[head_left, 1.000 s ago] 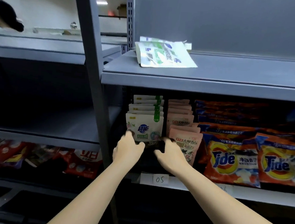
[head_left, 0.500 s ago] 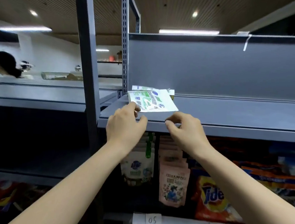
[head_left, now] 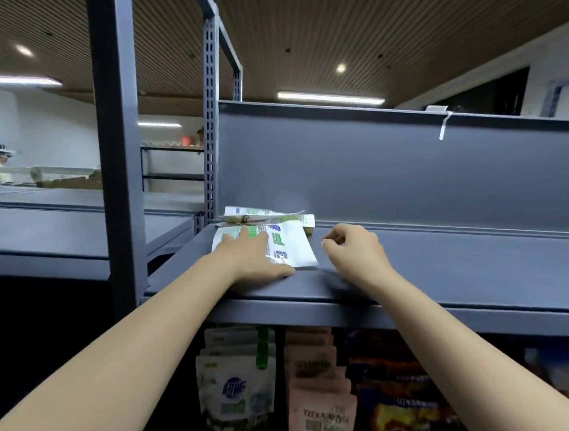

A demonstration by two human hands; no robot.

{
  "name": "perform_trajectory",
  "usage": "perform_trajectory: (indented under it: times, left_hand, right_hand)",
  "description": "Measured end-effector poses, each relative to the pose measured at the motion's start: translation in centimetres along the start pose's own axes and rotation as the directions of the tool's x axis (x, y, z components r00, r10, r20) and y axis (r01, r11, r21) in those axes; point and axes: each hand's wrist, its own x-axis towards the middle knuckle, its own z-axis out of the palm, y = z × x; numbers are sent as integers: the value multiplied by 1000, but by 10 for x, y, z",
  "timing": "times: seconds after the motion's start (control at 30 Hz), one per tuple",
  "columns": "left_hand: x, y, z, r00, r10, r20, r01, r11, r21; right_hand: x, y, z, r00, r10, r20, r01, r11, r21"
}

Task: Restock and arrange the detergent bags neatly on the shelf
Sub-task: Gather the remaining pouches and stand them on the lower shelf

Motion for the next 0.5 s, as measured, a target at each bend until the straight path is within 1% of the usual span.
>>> perform_trajectory:
  times: [0.13, 0.2, 0.27, 0.33, 0.4, 0.43, 0.5]
  left_hand:
    - [19, 1, 4, 997, -78, -1, 78, 990, 119]
    - [23, -2, 5, 996, -48, -81, 60, 984, 166]
    - [20, -3, 2, 972, -25, -232, 67, 982, 176]
    - [18, -6, 0, 906, -60, -419, 117, 987, 111]
    - [14, -9, -1, 819, -149, -554, 160, 987, -29]
    - [13, -12, -2, 769, -203, -607, 172, 979, -109]
    - [12, -17, -3, 685, -312, -659, 205, 950, -236]
  right_hand:
    - [29, 2, 5, 999, 35, 22, -33, 996, -84]
    - [41, 0, 9, 999, 39, 35, -35, 994, -102]
    - [51, -3, 13, 998, 22, 53, -16, 993, -119]
    - [61, -6, 18, 998, 2, 62, 6, 992, -130]
    - [69, -10, 23, 998, 0, 69, 8, 993, -117]
    - [73, -13, 27, 997, 2, 74, 6, 993, -114]
    - [82, -15, 35, 996, 10, 88, 2, 992, -130]
